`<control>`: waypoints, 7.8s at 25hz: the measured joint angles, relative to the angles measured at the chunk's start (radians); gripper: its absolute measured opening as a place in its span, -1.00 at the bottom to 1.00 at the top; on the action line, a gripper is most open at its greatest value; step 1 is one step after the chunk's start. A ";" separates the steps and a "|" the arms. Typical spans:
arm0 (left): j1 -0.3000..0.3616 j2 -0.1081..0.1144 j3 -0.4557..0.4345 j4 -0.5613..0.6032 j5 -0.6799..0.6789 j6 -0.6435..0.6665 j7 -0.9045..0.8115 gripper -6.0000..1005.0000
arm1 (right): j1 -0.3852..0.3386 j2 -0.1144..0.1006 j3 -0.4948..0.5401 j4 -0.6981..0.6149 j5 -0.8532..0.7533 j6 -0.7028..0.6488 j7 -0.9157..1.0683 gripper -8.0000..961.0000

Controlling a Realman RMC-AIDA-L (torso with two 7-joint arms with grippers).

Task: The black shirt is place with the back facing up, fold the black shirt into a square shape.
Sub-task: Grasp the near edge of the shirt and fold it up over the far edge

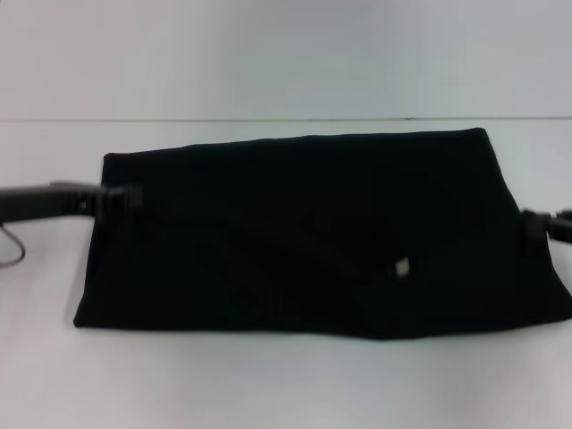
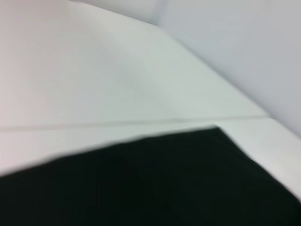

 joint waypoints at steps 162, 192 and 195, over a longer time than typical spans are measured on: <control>-0.188 -0.056 0.393 -0.298 0.116 -0.881 -0.514 0.65 | 0.326 0.077 -0.137 0.322 0.002 0.885 -0.020 -0.89; -0.171 -0.054 0.410 -0.282 0.132 -0.925 -0.487 -0.98 | 0.324 0.077 -0.135 0.319 0.002 0.876 -0.018 -0.89; -0.175 -0.054 0.410 -0.256 0.127 -0.922 -0.482 -0.98 | 0.325 0.077 -0.131 0.313 0.002 0.876 -0.014 -0.89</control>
